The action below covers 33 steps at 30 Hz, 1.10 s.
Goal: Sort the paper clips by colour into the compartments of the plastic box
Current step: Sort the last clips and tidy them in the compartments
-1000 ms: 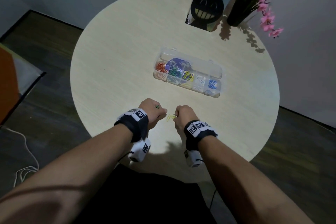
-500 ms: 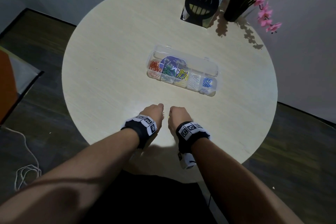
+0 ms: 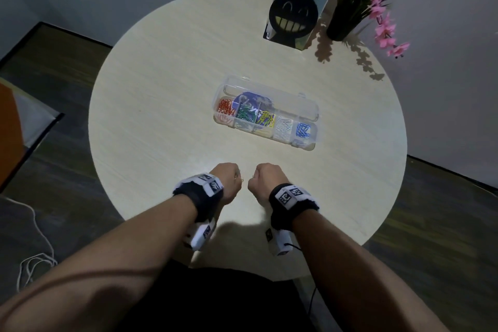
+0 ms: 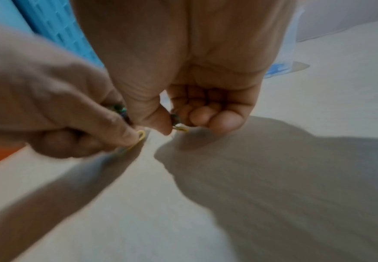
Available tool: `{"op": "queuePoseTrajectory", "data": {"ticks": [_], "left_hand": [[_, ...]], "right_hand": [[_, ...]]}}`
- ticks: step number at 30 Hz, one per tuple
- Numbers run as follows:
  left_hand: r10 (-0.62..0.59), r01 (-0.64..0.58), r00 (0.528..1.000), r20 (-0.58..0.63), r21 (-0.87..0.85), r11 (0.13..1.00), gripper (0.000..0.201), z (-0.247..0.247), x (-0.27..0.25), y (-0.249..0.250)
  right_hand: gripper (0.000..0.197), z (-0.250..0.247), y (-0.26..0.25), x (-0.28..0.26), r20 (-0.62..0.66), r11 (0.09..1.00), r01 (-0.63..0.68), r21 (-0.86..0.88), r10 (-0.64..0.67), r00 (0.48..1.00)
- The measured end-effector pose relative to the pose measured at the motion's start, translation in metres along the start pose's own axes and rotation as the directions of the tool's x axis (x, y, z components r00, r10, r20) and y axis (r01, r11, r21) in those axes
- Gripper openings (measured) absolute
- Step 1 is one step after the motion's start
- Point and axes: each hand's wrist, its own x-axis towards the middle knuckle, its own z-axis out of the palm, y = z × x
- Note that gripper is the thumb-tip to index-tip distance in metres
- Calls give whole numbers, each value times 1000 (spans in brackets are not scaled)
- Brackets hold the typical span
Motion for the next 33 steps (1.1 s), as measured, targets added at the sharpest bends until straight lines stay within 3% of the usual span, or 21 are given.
{"op": "queuePoseTrajectory", "data": {"ticks": [1,2,4,5,7,11,15,18,24,28,33], "left_hand": [[-6,5,1000,-4,-211,977,13,-6,-1,-2],[-12,10,1000,-3,-441,897,14,-12,-4,-3],[-30,56,998,47,-787,615,19,-26,-9,0],[-21,68,998,66,-856,513,21,-32,-10,2],[16,49,998,63,-895,444,23,-42,-10,7],[72,4,997,20,-976,217,18,-56,-10,12],[76,-11,997,-2,-994,111,18,-64,-9,12],[84,-16,996,-8,-995,98,20,-69,-9,8],[2,-115,993,-118,-964,238,20,-79,3,3],[-27,-114,992,-124,-961,251,23,-86,11,3],[-48,-97,993,-109,-972,215,15,-87,17,6]], "right_hand": [[10,-6,1,0,-33,997,14,78,-11,999],[11,-13,1,0,-65,984,36,172,-25,998],[22,-28,-4,-3,-114,934,104,343,-69,991],[25,-35,-8,-4,-131,903,140,407,-94,987],[29,-47,-19,-6,-153,839,201,505,-143,978],[28,-62,-35,-3,-169,733,270,624,-211,963],[25,-69,-42,0,-170,647,262,716,-202,964],[30,-72,-45,5,-176,640,252,726,-181,968],[27,-85,-49,31,-286,765,192,615,-10,958],[25,-100,-44,62,-361,858,36,513,178,915],[28,-106,-37,79,-380,882,-25,470,228,896]]}}
